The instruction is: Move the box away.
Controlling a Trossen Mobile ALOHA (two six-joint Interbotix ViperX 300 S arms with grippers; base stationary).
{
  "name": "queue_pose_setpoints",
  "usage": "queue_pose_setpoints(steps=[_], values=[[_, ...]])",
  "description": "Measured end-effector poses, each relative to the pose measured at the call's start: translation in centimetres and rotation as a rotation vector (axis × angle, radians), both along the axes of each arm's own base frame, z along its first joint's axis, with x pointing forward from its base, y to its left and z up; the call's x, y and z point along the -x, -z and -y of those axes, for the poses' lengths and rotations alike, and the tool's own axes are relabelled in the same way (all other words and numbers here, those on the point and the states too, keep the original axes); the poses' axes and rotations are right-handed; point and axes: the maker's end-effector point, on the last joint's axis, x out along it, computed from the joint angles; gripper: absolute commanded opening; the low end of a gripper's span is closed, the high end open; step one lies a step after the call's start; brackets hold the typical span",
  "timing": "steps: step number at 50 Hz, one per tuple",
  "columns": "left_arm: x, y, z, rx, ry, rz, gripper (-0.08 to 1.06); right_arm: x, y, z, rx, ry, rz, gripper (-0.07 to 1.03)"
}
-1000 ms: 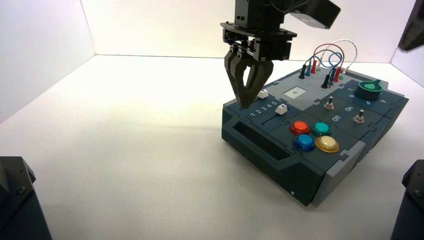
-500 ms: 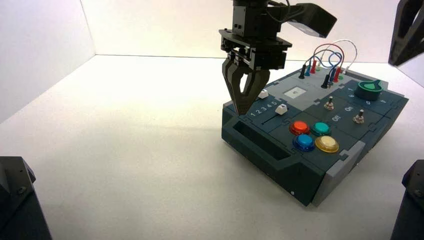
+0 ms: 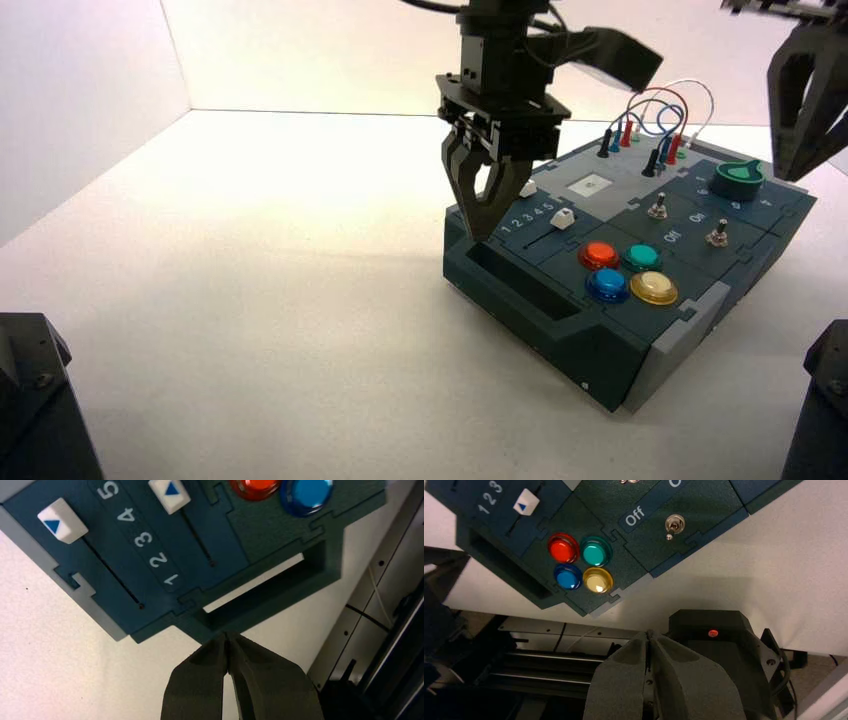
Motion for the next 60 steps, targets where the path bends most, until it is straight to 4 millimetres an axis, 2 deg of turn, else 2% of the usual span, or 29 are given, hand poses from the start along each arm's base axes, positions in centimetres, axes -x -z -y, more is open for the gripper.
queue_pose_setpoints(steps=[9, 24, 33, 46, 60], values=[[-0.7, 0.0, -0.3, 0.003, -0.019, 0.002, -0.03, -1.7, 0.5, -0.1, -0.002, -0.009, 0.032, -0.02], [-1.2, -0.1, 0.4, 0.022, -0.026, 0.009, -0.03, -4.4, 1.0, -0.2, -0.004, 0.0, 0.123, -0.02], [-0.8, -0.4, 0.7, 0.019, -0.021, -0.006, -0.03, -5.6, 1.4, 1.3, 0.014, 0.052, 0.172, -0.02], [1.0, 0.0, 0.6, -0.024, 0.055, -0.041, -0.03, -7.0, 1.9, 3.9, 0.042, 0.128, 0.208, -0.02], [1.1, 0.9, 0.2, -0.051, 0.065, -0.061, -0.03, -11.2, 2.3, 4.5, 0.048, 0.146, 0.256, -0.02]])
